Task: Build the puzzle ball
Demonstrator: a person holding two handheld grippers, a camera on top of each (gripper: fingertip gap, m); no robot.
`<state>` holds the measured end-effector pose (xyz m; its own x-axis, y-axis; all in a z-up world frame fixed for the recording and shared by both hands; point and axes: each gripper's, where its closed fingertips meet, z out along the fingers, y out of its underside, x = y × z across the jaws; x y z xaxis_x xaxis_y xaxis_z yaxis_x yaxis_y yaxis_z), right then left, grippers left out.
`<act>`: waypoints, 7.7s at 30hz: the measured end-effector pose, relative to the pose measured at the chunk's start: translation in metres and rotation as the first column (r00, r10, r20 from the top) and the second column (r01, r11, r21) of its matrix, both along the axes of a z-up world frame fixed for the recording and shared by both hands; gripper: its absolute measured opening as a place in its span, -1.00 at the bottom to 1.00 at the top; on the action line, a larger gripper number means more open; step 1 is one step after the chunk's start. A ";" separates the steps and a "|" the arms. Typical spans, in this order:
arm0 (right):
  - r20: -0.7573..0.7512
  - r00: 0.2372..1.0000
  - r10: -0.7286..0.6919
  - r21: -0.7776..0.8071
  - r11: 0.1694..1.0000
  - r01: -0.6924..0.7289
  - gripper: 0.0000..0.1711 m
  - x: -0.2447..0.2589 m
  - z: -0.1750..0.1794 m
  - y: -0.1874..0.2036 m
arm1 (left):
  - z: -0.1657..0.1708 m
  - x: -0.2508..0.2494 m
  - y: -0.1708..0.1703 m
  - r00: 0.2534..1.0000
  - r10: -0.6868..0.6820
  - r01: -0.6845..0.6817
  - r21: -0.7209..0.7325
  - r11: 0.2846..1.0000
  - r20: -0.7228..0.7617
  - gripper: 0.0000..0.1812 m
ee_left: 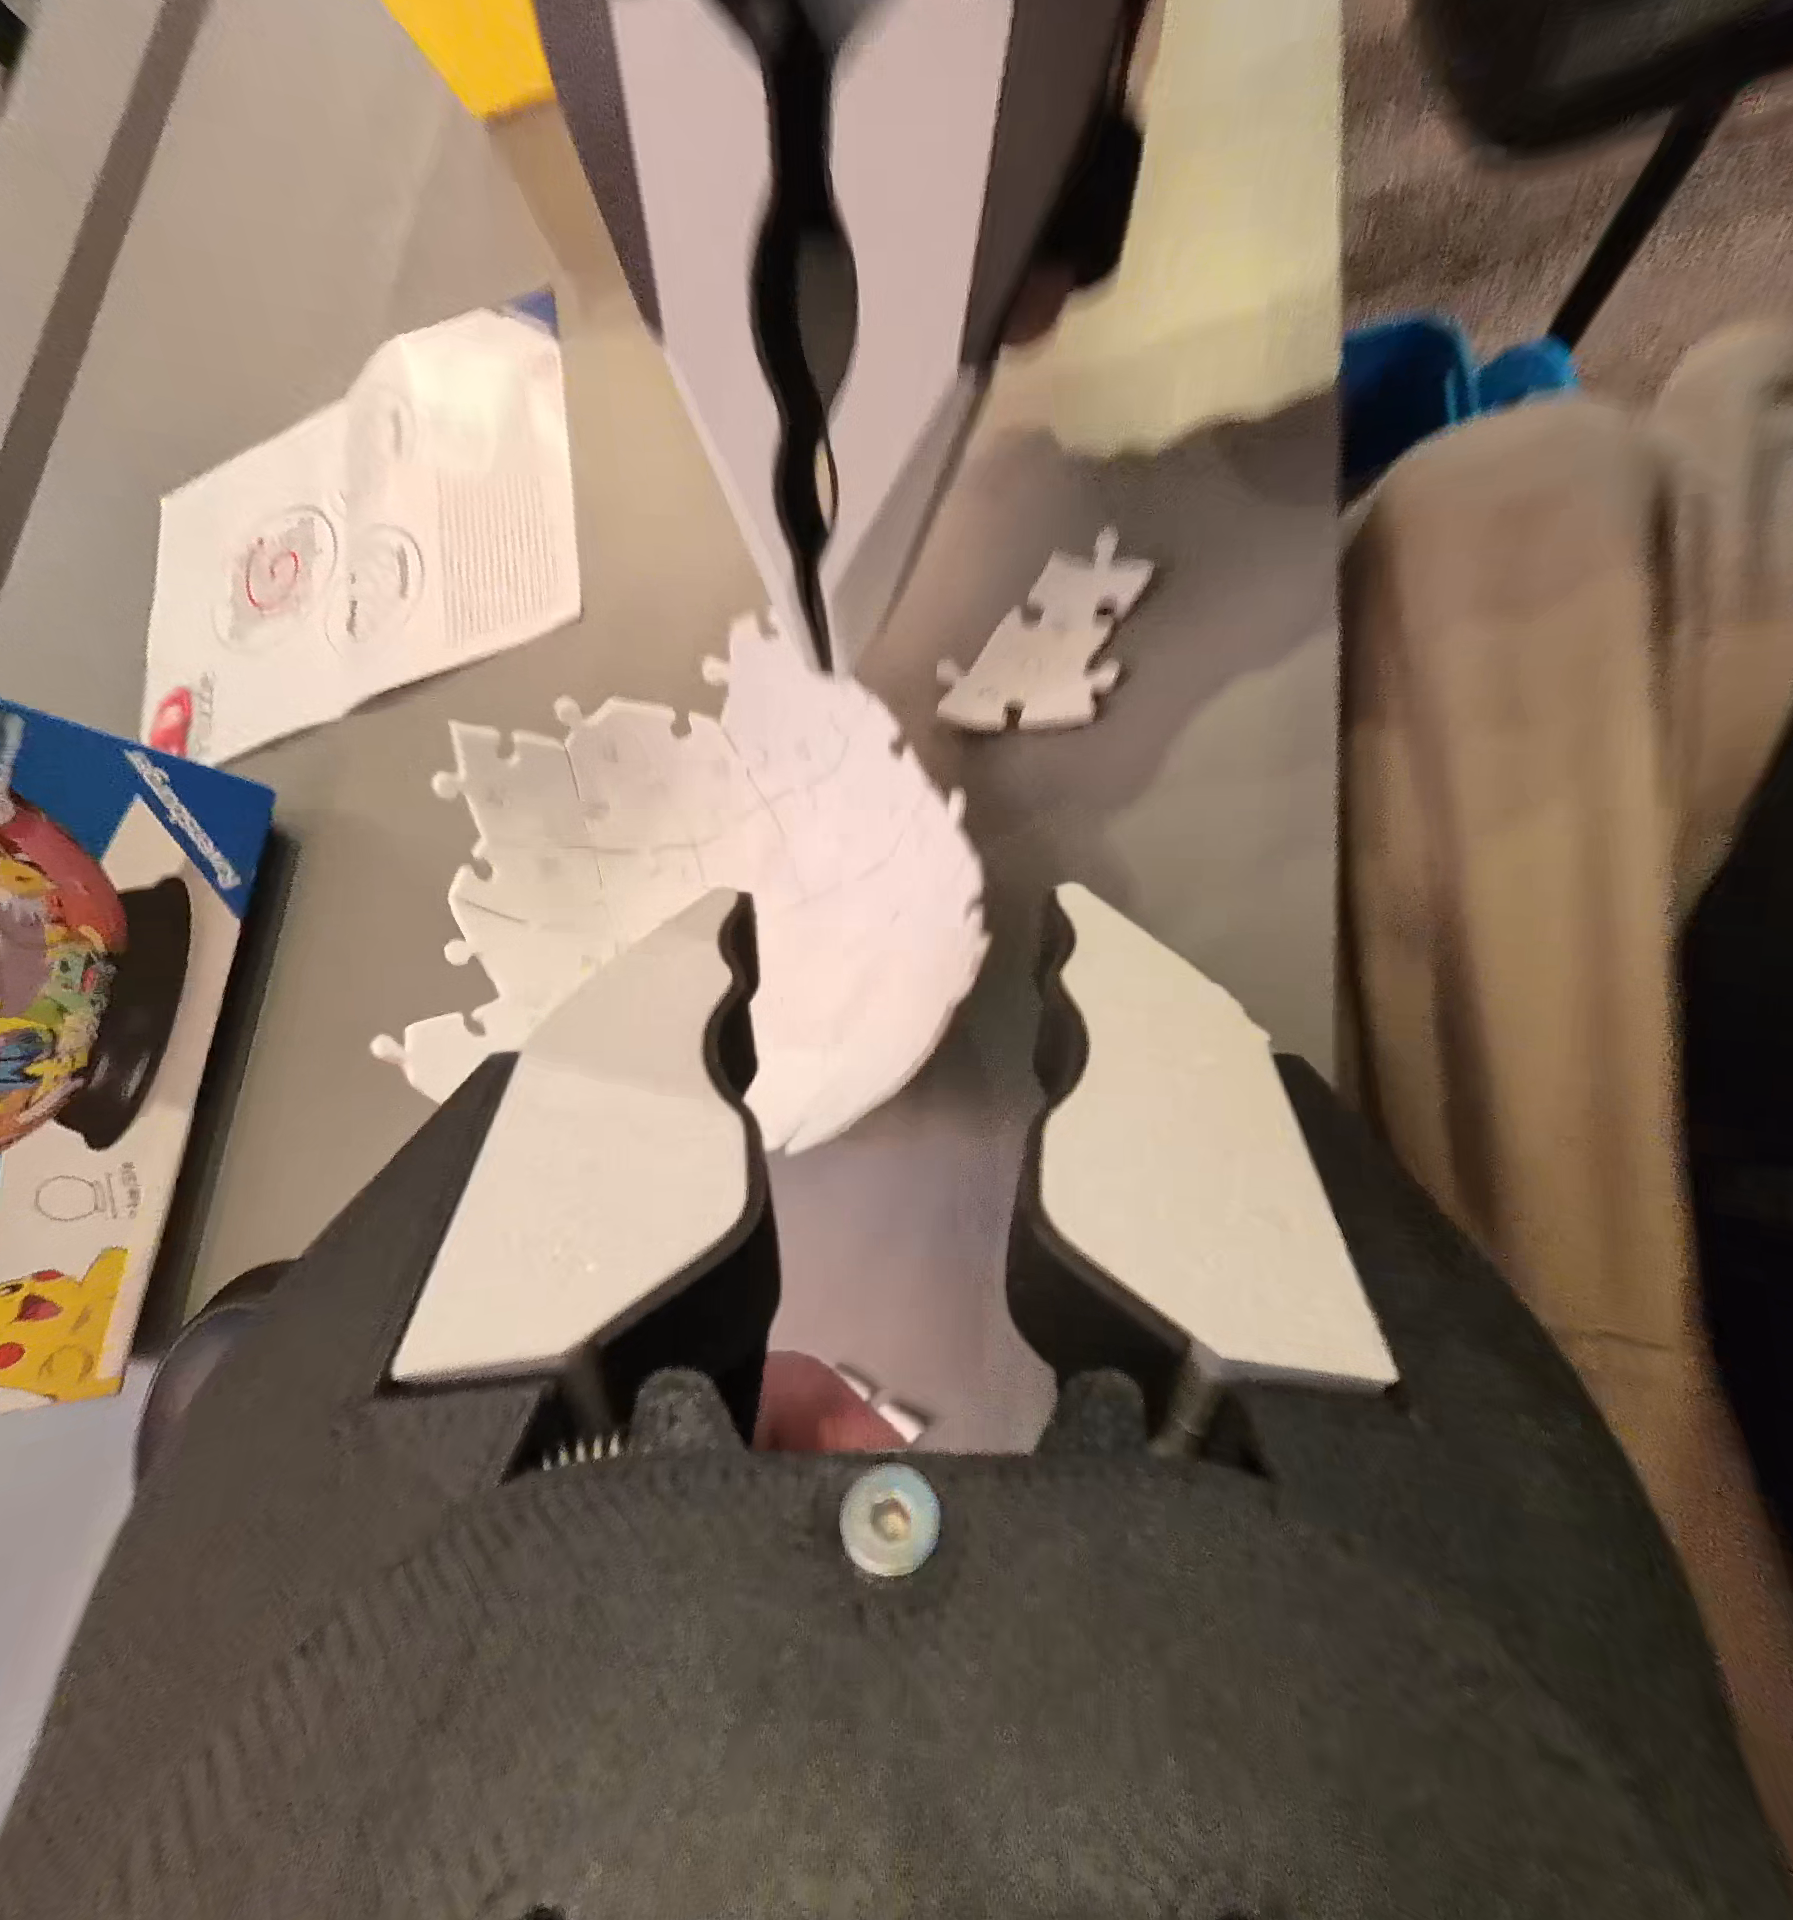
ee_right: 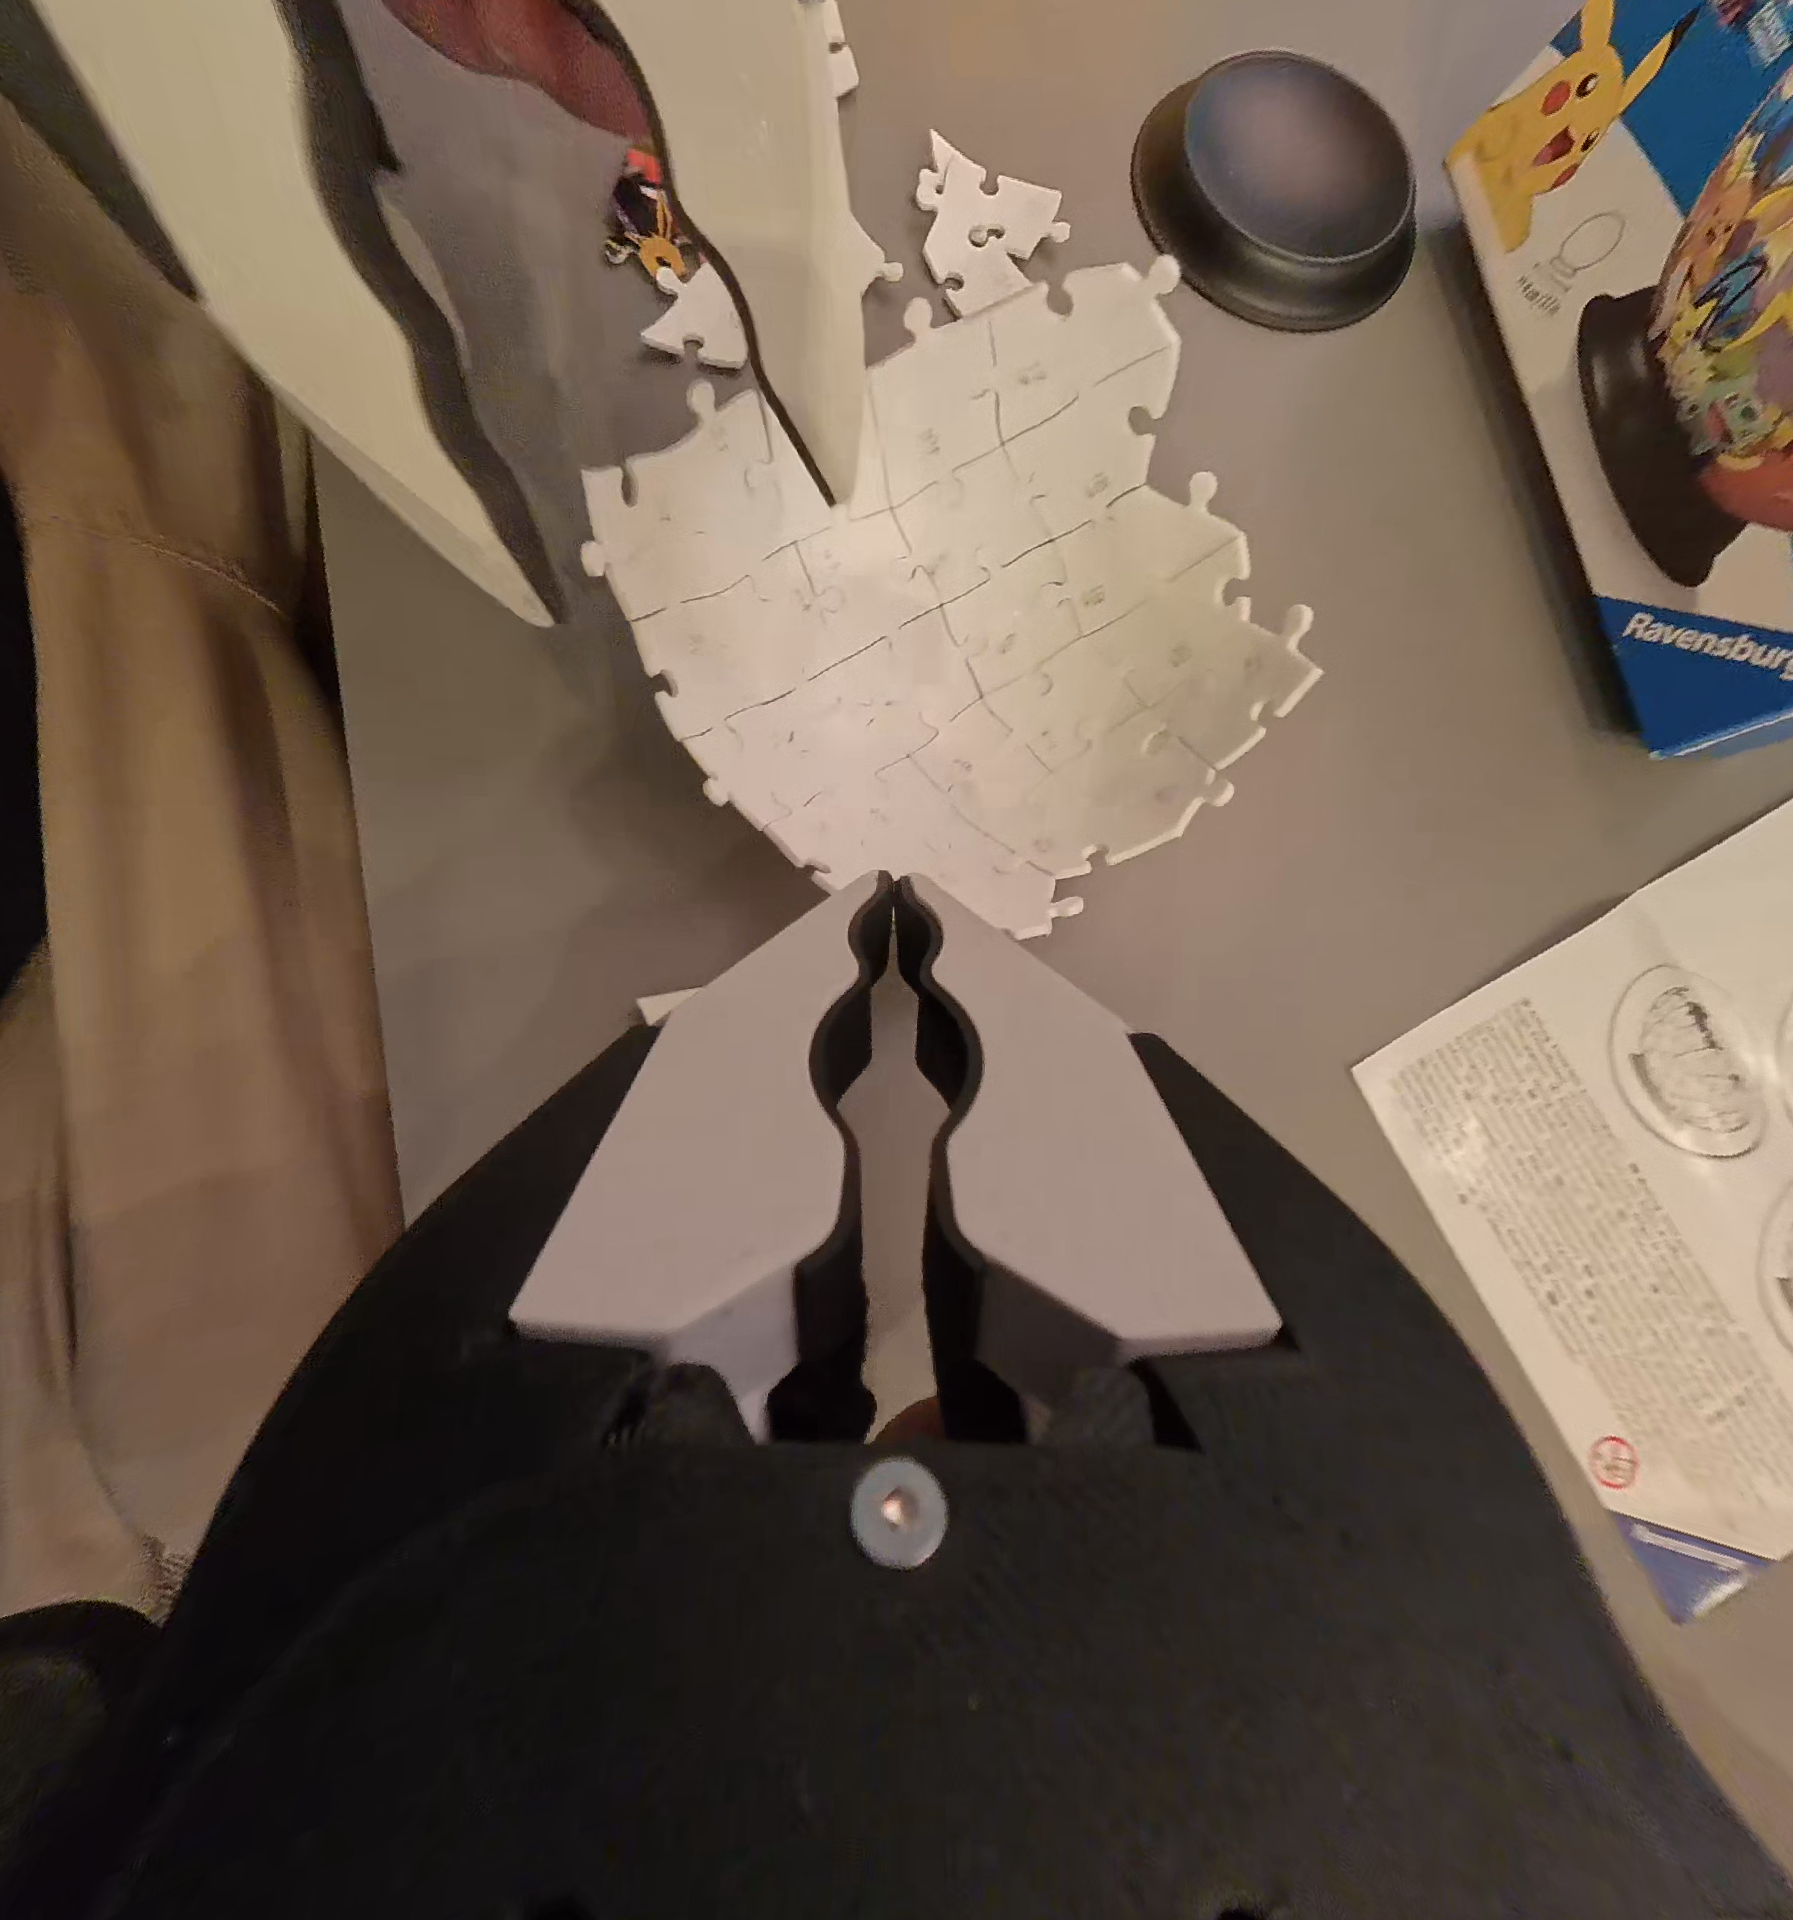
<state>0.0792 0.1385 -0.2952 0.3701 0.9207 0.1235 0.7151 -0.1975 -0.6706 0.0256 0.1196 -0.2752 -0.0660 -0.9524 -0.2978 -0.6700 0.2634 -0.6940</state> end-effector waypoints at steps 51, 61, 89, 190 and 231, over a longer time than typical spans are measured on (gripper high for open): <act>0.014 0.995 -0.098 0.011 0.995 0.098 -1.00 0.025 -0.019 -0.007 | -0.005 0.038 -0.007 0.985 0.158 -0.146 0.153 0.977 -0.068 -0.52; -0.034 0.995 -0.094 -0.044 0.995 0.092 -1.00 0.019 -0.028 -0.011 | -0.034 0.053 -0.047 0.982 0.156 -0.152 0.041 0.988 -0.111 -0.50; -0.111 0.985 -0.134 -0.066 0.990 0.127 -1.00 0.015 -0.034 -0.005 | -0.057 0.078 -0.019 0.938 0.288 -0.316 -0.132 0.940 -0.194 -0.28; 0.034 0.998 -0.044 0.224 0.974 0.036 -1.00 0.035 -0.035 -0.013 | -0.059 0.064 -0.038 0.963 -0.095 0.057 -0.154 0.986 -0.251 -0.58; 0.035 0.999 -0.031 0.251 0.968 0.021 -1.00 0.033 -0.036 -0.018 | -0.059 0.070 -0.048 0.975 -0.048 0.008 -0.182 0.983 -0.216 -0.56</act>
<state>0.1120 0.1209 -0.3314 0.3839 0.8489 0.3634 0.7382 -0.0457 -0.6731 0.0960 0.0713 -0.3338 -0.1383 -0.9855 -0.0984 -0.8049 0.1697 -0.5686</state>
